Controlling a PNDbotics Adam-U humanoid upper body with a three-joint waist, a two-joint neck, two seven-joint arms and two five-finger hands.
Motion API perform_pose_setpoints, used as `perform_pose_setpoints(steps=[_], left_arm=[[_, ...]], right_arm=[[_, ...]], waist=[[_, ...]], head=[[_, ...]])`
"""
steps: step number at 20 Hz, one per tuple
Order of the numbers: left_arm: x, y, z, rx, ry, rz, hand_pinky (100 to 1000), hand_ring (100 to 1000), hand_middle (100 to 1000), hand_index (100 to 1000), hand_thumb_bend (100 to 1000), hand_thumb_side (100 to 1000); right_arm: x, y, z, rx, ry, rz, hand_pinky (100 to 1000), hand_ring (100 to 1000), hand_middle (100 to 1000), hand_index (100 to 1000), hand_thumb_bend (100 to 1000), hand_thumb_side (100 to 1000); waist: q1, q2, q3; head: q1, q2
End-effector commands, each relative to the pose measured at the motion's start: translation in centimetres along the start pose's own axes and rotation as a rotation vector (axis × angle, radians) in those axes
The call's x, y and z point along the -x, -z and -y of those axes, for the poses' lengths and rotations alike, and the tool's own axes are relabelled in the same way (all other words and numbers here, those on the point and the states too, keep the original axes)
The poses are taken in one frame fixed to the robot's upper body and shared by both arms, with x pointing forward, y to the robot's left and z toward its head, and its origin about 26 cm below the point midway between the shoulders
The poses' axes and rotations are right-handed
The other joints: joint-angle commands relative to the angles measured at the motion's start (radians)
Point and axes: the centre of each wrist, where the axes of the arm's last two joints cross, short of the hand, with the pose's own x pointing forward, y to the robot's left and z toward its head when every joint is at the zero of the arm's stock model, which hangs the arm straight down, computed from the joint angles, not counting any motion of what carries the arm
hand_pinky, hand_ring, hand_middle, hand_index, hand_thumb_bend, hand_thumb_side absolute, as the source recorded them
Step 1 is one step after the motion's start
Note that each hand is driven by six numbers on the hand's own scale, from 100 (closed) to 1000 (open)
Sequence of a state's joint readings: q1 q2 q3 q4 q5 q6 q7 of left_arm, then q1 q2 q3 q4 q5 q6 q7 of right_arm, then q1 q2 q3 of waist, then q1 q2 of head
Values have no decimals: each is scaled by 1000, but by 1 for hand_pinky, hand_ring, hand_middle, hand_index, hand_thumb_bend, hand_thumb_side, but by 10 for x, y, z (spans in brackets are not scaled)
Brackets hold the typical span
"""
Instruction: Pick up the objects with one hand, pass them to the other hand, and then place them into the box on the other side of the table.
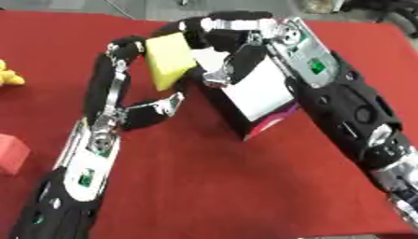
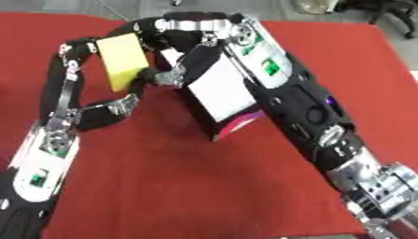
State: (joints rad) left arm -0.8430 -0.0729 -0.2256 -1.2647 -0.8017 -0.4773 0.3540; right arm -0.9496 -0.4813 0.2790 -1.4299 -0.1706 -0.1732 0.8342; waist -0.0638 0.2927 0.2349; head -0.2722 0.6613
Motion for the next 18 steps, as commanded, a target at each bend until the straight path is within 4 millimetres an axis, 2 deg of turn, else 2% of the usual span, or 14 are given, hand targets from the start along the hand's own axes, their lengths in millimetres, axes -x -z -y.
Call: perform_pose_setpoints(steps=[1,4,13,14,18], left_arm=[[-10,11,5,-11,-7,20,765,603,496,635,342,445],[-9,11,6,-17,-6,10,767,609,503,644,381,474],[-7,8,6,-8,14,-9,778,632,527,674,422,504],[-6,8,6,-5,19,-12,792,669,561,712,456,521],[-6,8,5,6,39,-9,808,708,601,760,513,507]], right_arm=[[-9,-1,10,24,-19,10,941,810,799,643,100,217],[-9,-2,9,31,-11,5,939,809,799,640,100,215],[-9,-4,10,47,5,-2,937,807,799,634,100,214],[-9,-4,10,48,6,-3,936,807,799,632,100,214],[-9,-6,11,58,11,-6,935,805,798,627,100,213]], waist=[[-4,-7,-2],[-4,-8,-3],[-3,-11,-3],[-3,-11,-3],[-1,-12,-3]], head=[[-4,-5],[-5,-5],[-8,-3],[-8,-3],[-6,-3]])
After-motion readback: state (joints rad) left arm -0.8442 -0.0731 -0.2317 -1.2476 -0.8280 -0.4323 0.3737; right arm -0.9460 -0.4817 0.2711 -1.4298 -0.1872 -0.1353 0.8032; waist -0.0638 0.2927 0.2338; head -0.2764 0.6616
